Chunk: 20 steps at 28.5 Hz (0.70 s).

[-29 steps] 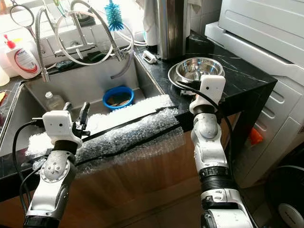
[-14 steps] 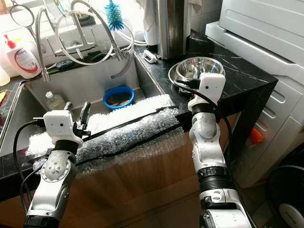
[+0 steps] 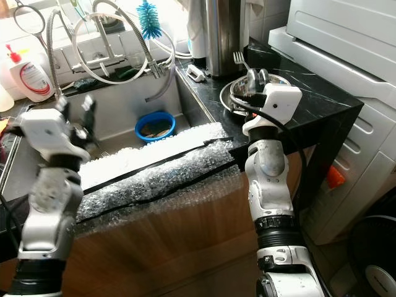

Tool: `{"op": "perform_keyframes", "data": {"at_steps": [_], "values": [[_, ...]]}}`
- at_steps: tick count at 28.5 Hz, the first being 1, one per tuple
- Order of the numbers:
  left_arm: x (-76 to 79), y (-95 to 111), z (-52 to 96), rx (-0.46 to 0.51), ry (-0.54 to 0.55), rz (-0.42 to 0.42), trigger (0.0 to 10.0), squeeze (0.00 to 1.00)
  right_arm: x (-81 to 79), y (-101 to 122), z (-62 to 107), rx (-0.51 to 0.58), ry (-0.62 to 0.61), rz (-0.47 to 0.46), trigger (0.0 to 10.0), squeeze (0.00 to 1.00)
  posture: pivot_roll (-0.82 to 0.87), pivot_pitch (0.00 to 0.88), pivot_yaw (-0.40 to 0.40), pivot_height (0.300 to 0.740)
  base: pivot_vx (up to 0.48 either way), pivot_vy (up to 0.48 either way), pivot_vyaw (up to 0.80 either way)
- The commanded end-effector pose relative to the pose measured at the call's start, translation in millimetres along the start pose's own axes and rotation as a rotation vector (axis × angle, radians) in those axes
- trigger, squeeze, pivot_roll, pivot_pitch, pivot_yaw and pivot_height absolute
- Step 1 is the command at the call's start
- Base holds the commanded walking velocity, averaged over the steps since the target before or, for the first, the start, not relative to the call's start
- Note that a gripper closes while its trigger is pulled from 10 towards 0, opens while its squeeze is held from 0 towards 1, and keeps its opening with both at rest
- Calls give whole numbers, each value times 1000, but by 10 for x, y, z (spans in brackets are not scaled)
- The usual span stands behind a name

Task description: Kitchen organization

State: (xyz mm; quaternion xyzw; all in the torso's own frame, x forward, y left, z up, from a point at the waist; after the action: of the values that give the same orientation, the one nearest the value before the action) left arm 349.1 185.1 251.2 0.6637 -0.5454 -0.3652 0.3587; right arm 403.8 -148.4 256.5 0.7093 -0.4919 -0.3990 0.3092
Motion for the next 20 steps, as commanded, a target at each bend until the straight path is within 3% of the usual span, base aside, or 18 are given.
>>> {"op": "perform_keyframes", "data": {"at_steps": [1, 3, 5, 6, 7, 8, 12, 14, 15, 16, 17, 18, 20], "values": [[-88, 29, -26, -15, 14, 98, 10000, 0, -146, 60, -33, 5, 58, -124, 10000, 0, -156, 0, 156, 740, 0, 0, 0], [-85, 18, -23, -23, 16, 128, 10000, 0, -172, 45, -26, -6, 73, -165, 10000, 0, -156, 0, 155, 740, 0, 0, 0], [-50, -23, -4, -51, 9, 228, 10000, 0, -252, 16, 7, -31, 115, -278, 10000, 0, -156, 0, 155, 740, 0, 0, 0], [-50, -23, -4, -51, 9, 228, 10000, 0, -252, 16, 7, -31, 115, -278, 10000, 0, -156, 0, 155, 740, 0, 0, 0], [13, -71, 23, -87, -9, 333, 10000, 0, -313, 0, 42, -49, 150, -364, 10000, 0, -156, 0, 153, 740, 0, 0, 0], [13, -71, 23, -87, -9, 333, 10000, 0, -313, 0, 42, -49, 150, -364, 10000, 0, -156, 0, 153, 740, 0, 0, 0], [260, -136, 127, -142, -106, 592, 10000, 0, -381, -79, 137, -99, 188, -590, 10000, 0, -162, 0, 153, 740, 0, 0, 0], [293, -141, 153, -149, -116, 639, 10000, 0, -398, -106, 187, -117, 204, -673, 10000, 0, -161, 0, 153, 740, 0, 0, 0], [315, -156, 171, -161, -119, 701, 10000, 0, -442, -114, 240, -132, 239, -729, 10000, 0, -159, 0, 151, 740, 0, 0, 0], [315, -156, 171, -161, -119, 701, 10000, 0, -442, -114, 240, -132, 239, -729, 10000, 0, -159, 0, 151, 740, 0, 0, 0], [339, -177, 209, -177, -130, 767, 10000, 0, -505, -119, 332, -154, 290, -817, 10000, 0, -159, 0, 150, 740, 0, 0, 0], [339, -177, 209, -177, -130, 767, 10000, 0, -505, -119, 332, -154, 290, -817, 10000, 0, -159, 0, 150, 740, 0, 0, 0], [390, -201, 270, -200, -157, 840, 10000, 0, -549, -127, 444, -183, 338, -910, 10000, 0, -159, 0, 150, 740, 0, 0, 0]]}}
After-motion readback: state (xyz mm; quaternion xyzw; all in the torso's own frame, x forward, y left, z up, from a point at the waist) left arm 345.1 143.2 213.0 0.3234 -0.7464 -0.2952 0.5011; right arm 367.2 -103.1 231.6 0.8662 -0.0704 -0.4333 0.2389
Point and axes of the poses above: a point about 5 cm out from each wrist's last joint towards the gripper, its own z axis pointing back from the gripper into the wrist, its own y axis along the axis of the wrist's last joint, x = y × z, the point moved 6 cm from there along -z, pointing out of the wrist towards the gripper, and after that the axes turned 12 degrees about -z, right-handed, at the moved point
